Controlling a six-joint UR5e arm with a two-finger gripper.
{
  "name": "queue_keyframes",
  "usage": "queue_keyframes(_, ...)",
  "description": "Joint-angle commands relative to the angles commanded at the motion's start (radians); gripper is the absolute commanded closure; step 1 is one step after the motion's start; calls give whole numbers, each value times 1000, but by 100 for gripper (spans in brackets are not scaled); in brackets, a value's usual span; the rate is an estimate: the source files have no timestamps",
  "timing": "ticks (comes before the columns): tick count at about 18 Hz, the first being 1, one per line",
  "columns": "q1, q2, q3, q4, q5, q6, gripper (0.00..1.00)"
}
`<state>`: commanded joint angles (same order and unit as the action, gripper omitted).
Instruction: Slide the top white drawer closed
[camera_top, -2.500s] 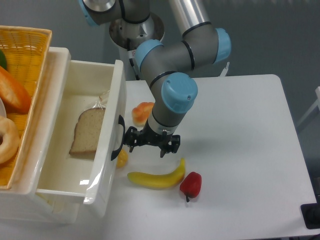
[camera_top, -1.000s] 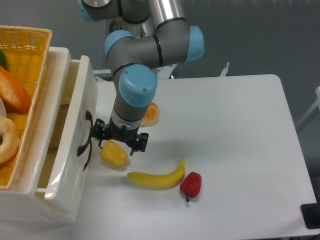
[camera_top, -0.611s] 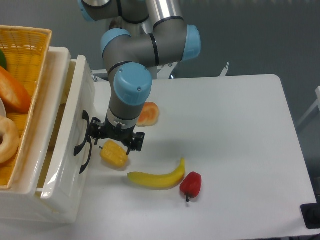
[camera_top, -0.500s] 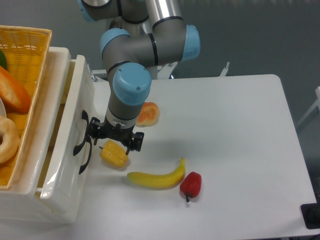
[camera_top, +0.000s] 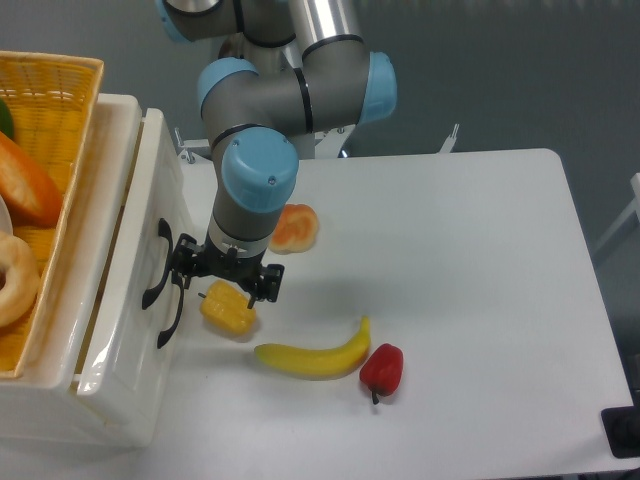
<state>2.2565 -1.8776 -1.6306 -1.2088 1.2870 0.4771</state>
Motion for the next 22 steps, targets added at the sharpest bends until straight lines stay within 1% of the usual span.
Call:
queue_keyframes(9,-2,2,0,0,8,-15,0)
queue_keyframes(13,23,6,5,2,26,-6,0)
queue_keyframes(14,47,9,8,2,37,-6,0)
queue_keyframes(16,83,6,34,2,69,-5,0)
queue_keyframes(18,126,8,49,6,167,3,0)
queue_keyframes(20,175,6,75,6,250,64,0)
queue_keyframes(22,236,8,80,8,300,179,0)
